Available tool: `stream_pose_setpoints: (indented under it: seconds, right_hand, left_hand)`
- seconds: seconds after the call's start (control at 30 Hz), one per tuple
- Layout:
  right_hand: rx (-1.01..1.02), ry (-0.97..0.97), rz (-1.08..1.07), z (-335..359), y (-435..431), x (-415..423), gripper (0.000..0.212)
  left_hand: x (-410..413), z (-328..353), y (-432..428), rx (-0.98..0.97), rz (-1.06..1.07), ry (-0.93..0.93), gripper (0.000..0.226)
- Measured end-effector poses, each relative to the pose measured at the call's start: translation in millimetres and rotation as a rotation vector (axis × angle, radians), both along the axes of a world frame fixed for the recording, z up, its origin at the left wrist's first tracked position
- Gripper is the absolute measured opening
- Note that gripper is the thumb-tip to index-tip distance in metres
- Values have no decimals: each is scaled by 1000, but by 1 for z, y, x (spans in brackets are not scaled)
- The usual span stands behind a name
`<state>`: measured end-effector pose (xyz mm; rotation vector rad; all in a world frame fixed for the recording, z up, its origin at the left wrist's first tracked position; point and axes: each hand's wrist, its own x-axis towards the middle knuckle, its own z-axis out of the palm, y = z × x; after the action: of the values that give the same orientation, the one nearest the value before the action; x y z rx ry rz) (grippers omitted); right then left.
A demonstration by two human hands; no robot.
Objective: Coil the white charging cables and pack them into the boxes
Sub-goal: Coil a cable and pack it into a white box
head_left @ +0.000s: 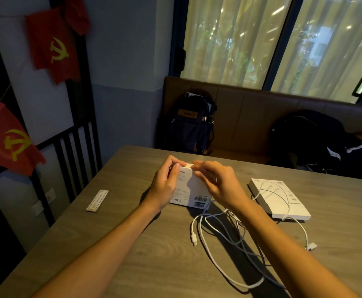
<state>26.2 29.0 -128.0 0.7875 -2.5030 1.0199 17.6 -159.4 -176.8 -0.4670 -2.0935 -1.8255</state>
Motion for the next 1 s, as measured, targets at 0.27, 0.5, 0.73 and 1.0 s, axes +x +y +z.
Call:
stream_pose_setpoints:
  seconds: [0.27, 0.5, 0.73, 1.0]
  right_hand:
    - [114, -37, -16, 4, 9, 11, 50]
    - [-59, -196, -75, 13, 3, 8, 31]
    - [-21, -212, -195, 6, -11, -7, 36]
    - [112, -457, -36, -24, -56, -25, 60]
  left_hand:
    - [12, 2, -4, -24, -28, -54, 14]
    - [14, -4, -6, -78, -18, -27, 23]
    - [-5, 2, -23, -48, 116, -96, 22]
    - [-34, -11, -75, -166, 426, -376, 31]
